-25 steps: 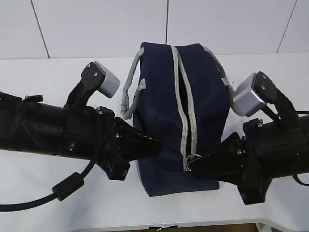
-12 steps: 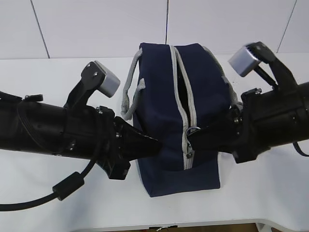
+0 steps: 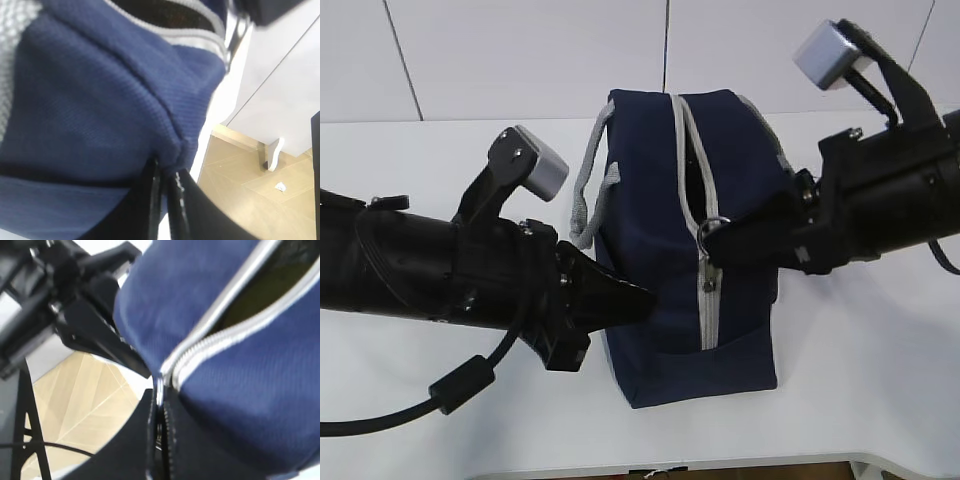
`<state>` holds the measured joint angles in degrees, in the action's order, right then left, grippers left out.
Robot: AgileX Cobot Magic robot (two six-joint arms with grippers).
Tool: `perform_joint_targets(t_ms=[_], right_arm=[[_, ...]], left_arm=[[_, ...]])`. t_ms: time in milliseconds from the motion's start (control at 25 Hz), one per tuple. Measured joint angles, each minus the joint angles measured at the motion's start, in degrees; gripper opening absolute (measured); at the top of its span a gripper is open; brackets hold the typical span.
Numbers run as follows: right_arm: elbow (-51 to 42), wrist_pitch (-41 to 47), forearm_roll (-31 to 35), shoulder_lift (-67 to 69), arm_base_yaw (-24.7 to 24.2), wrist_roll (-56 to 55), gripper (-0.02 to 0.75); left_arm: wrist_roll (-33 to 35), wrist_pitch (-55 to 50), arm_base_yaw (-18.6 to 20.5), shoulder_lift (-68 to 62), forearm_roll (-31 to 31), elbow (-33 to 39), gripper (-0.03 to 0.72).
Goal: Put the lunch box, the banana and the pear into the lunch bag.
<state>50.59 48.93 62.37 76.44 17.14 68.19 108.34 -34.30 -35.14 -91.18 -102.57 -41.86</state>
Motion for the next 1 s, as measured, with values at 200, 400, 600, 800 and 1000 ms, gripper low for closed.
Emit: perform_joint_targets(t_ms=[200, 400, 600, 800, 1000], right_arm=[[2.8, 0.8, -1.0, 0.0, 0.0, -2.8, 0.018], [6.5, 1.6, -4.7, 0.0, 0.0, -7.6, 0.018], [10.6, 2.3, -6.6, 0.1, 0.0, -10.8, 0.018], [13.9, 2.7, -7.1, 2.0, 0.0, -12.6, 0.018], [17.0, 2.7, -7.7, 4.7, 0.0, -13.4, 0.018]], left_arm=[[0.0, 0.0, 0.0, 0.0, 0.0, 0.0, -0.015], [0.0, 0.0, 0.0, 0.0, 0.0, 0.0, -0.015], [0.0, 0.0, 0.0, 0.0, -0.1, 0.0, -0.015], [0.0, 0.0, 0.0, 0.0, -0.2, 0.0, -0.015], [0.0, 0.0, 0.0, 0.0, -0.3, 0.0, -0.015]])
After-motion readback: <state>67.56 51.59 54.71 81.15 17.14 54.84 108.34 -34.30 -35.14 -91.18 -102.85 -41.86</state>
